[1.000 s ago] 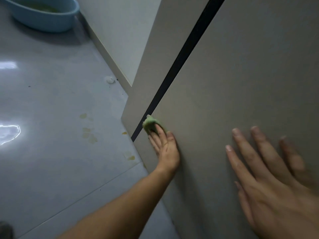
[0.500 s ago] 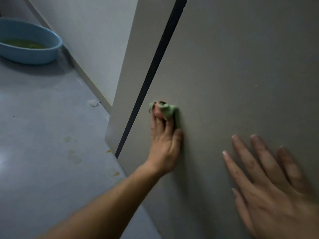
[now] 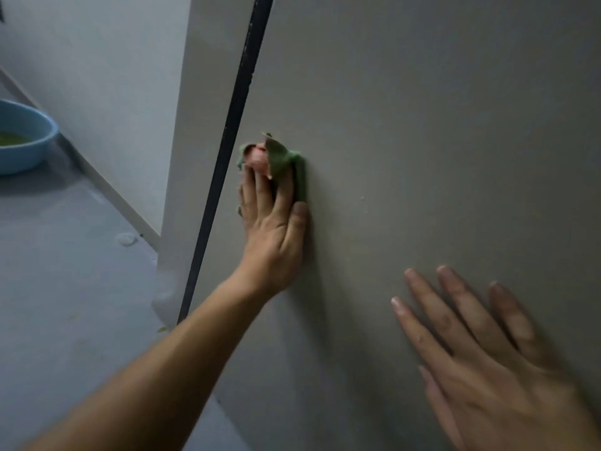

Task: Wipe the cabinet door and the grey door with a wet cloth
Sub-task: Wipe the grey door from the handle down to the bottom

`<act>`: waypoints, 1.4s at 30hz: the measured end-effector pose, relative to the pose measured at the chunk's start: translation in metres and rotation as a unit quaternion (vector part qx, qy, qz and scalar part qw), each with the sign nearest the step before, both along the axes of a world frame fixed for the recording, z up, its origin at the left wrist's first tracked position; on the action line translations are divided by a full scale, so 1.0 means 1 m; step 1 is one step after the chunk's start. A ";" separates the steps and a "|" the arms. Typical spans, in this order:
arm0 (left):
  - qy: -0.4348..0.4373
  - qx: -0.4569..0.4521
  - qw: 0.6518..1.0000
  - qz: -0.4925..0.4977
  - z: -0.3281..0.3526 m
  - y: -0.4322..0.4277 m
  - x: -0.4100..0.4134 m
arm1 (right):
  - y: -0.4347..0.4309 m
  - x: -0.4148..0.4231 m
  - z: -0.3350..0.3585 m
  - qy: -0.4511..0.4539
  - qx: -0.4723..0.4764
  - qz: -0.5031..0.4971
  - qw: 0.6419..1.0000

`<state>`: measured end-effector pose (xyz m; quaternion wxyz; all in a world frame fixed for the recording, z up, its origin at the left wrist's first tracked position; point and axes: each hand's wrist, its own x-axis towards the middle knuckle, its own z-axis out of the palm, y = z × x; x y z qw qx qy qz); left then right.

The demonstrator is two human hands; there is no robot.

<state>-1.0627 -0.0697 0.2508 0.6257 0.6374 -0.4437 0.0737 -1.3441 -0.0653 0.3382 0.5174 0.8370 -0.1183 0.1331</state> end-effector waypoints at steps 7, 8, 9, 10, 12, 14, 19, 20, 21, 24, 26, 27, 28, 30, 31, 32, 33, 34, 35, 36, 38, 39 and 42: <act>-0.230 -0.020 0.972 -0.034 0.024 0.014 -0.092 | -0.001 0.003 0.040 -0.078 -0.027 -0.012 0.997; -0.252 -0.011 0.967 -0.037 0.023 0.018 -0.101 | -0.001 0.000 0.047 -0.097 -0.024 -0.019 0.995; -0.256 -0.005 0.966 -0.031 0.023 0.020 -0.101 | -0.001 -0.003 0.054 -0.117 -0.014 -0.023 0.993; -0.244 -0.006 0.970 -0.021 0.023 0.020 -0.093 | -0.001 -0.006 0.058 -0.131 -0.004 -0.024 0.991; -0.170 -0.020 0.985 -0.005 0.033 0.013 -0.063 | -0.001 -0.012 0.063 -0.133 -0.012 -0.024 0.991; -0.081 -0.032 0.996 0.006 0.054 0.004 -0.029 | -0.002 -0.015 0.063 -0.128 -0.029 -0.028 0.991; -0.102 -0.038 0.994 0.010 0.094 0.000 -0.046 | -0.004 -0.018 0.066 -0.122 -0.060 -0.021 0.990; -0.151 -0.042 0.988 -0.001 0.095 0.003 -0.064 | -0.004 -0.020 0.070 -0.128 -0.067 -0.020 0.989; -0.202 -0.048 0.978 -0.009 0.096 0.006 -0.080 | -0.004 -0.022 0.074 -0.134 -0.071 -0.021 0.988; -0.269 -0.056 0.962 0.000 0.117 0.008 -0.084 | -0.007 -0.029 0.084 -0.136 -0.076 -0.023 0.988; -0.220 -0.064 0.973 0.015 0.145 0.001 -0.063 | -0.008 -0.031 0.087 -0.131 -0.091 -0.017 0.987; -0.175 -0.064 0.982 0.021 0.158 -0.003 -0.052 | -0.009 -0.031 0.087 -0.128 -0.097 -0.013 0.987; -0.134 -0.063 0.989 0.024 0.169 -0.005 -0.046 | -0.010 -0.031 0.088 -0.126 -0.101 -0.010 0.987; -0.125 -0.065 0.990 0.021 0.174 -0.004 -0.052 | -0.011 -0.030 0.087 -0.128 -0.098 -0.010 0.987; -0.166 -0.066 0.984 0.017 0.170 -0.003 -0.063 | -0.011 -0.029 0.086 -0.131 -0.095 -0.009 0.987; -0.221 -0.064 0.973 0.008 0.161 0.000 -0.078 | -0.010 -0.028 0.086 -0.135 -0.091 -0.006 0.987; -0.274 -0.065 0.960 -0.006 0.151 0.005 -0.094 | -0.009 -0.027 0.087 -0.140 -0.085 -0.003 0.987; -0.313 -0.063 0.948 -0.018 0.142 0.010 -0.106 | -0.008 -0.027 0.087 -0.143 -0.077 0.000 0.987; -0.334 -0.056 0.941 -0.022 0.137 0.013 -0.111 | -0.006 -0.029 0.088 -0.148 -0.069 0.000 0.987; -0.343 -0.048 0.938 -0.018 0.137 0.013 -0.107 | -0.005 -0.032 0.090 -0.155 -0.064 -0.002 0.986; -0.311 -0.050 0.949 0.010 0.147 0.007 -0.085 | -0.003 -0.040 0.094 -0.164 -0.065 -0.010 0.984; -0.264 -0.053 0.963 0.024 0.155 0.003 -0.070 | -0.002 -0.044 0.096 -0.165 -0.068 -0.012 0.984; -0.131 -0.050 0.989 0.036 0.174 -0.002 -0.052 | 0.002 -0.051 0.096 -0.170 -0.067 -0.020 0.983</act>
